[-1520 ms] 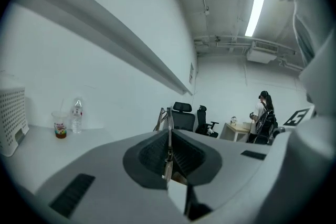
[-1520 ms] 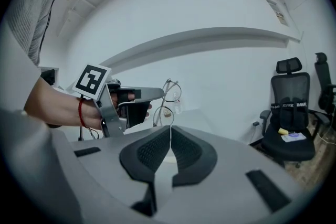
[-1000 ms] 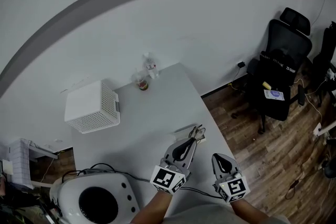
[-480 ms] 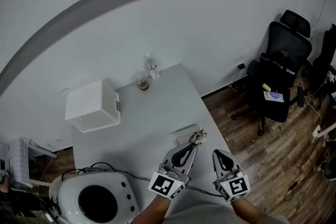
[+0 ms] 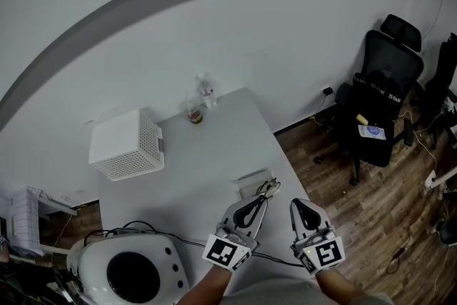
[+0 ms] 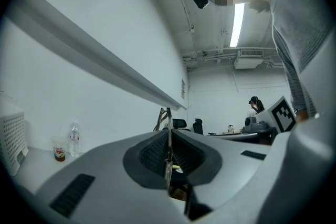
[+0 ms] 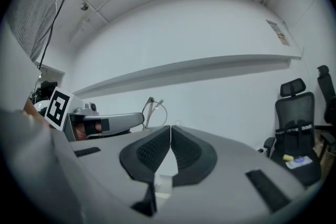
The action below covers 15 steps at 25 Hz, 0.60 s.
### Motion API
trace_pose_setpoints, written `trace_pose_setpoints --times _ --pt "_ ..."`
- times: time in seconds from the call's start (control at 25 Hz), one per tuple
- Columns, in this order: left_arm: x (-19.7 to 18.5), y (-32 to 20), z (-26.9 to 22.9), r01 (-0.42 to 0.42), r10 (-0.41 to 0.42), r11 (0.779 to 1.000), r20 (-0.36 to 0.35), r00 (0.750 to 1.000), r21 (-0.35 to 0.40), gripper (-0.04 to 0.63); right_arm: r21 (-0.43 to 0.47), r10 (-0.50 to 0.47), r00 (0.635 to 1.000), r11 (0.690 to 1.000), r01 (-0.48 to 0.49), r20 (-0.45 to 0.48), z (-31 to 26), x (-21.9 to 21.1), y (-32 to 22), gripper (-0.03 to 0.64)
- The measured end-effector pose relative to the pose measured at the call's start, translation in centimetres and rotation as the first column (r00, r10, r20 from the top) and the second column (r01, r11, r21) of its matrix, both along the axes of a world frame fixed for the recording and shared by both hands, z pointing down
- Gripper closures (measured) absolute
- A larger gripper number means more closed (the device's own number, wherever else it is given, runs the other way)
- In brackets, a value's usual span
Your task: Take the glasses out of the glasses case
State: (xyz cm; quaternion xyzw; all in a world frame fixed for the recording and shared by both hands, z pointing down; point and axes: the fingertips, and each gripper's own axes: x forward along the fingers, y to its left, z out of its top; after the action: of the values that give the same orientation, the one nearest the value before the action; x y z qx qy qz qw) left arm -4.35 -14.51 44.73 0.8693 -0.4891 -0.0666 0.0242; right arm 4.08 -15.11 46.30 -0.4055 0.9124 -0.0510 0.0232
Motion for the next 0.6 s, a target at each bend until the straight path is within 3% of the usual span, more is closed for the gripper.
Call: trace_pose_setpoints --times 0.6 --pt "0.08 0.42 0.64 -0.004 0.004 1.000 0.009 1.000 -0.025 0.568 -0.005 -0.011 1.000 1.000 0.011 -0.018 -0.52 -0.20 0.16 0.606"
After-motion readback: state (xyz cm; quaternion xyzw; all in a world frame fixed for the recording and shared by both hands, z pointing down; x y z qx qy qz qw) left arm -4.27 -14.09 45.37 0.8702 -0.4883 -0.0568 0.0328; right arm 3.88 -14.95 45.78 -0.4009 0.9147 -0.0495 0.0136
